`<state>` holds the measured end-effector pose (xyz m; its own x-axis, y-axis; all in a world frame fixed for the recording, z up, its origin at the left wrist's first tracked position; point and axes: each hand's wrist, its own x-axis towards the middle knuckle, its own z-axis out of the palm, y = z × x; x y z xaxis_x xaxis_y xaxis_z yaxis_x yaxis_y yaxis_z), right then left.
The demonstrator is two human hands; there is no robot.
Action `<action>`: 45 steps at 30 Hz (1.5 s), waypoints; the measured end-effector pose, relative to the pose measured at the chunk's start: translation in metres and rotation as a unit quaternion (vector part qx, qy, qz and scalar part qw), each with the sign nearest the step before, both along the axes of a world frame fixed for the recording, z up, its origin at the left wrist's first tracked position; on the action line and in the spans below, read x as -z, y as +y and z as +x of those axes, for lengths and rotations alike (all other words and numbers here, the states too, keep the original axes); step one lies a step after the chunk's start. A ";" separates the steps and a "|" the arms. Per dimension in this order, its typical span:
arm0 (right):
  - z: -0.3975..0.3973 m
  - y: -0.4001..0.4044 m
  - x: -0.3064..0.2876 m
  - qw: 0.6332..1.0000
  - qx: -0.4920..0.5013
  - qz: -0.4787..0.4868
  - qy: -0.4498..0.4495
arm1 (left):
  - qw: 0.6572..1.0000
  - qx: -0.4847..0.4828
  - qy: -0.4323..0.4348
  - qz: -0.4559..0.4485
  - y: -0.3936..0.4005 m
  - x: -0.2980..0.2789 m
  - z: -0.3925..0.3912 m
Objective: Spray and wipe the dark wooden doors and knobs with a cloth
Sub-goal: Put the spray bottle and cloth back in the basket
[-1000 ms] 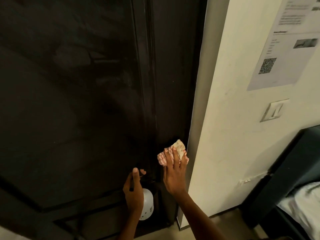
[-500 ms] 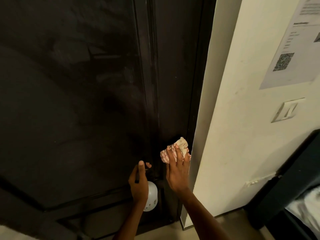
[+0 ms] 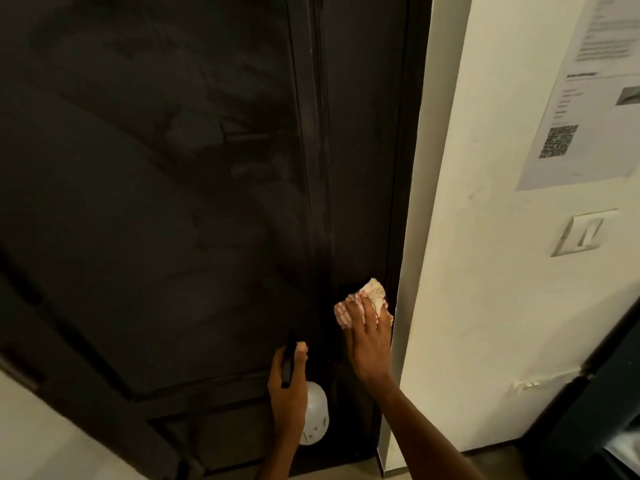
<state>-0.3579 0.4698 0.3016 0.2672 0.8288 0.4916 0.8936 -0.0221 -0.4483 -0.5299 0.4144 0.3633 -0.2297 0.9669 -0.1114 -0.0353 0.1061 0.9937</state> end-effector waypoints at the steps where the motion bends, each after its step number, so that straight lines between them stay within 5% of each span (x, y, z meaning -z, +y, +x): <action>1: 0.000 -0.001 -0.004 1.000 0.000 0.003 0.003 | 1.000 -0.009 0.002 0.002 -0.005 -0.002 -0.004; 9: 0.006 -0.010 -0.030 0.996 -0.042 0.049 0.058 | 0.995 -0.072 0.031 0.057 -0.033 0.001 -0.033; 15: 0.001 -0.057 -0.043 0.971 -0.058 0.109 0.206 | 0.998 -0.047 0.007 0.039 -0.070 -0.027 -0.038; 18: 0.001 -0.095 -0.034 0.974 -0.055 0.131 0.179 | 0.998 -0.057 0.003 0.042 -0.089 -0.034 -0.037; 25: -0.005 -0.235 0.012 0.981 -0.056 0.035 0.182 | 0.999 -0.035 0.012 0.011 -0.156 -0.008 -0.036; 29: 0.005 -0.324 0.034 0.941 -0.058 -0.018 0.334 | 0.999 0.027 0.028 -0.029 -0.212 0.031 -0.017; 34: 0.042 -0.414 0.047 0.885 0.049 -0.043 0.461 | 0.989 0.129 -0.004 -0.066 -0.272 0.047 0.035; 45: 0.156 -0.573 0.046 0.815 0.284 0.014 0.505 | 0.929 0.358 0.066 -0.067 -0.349 0.063 0.227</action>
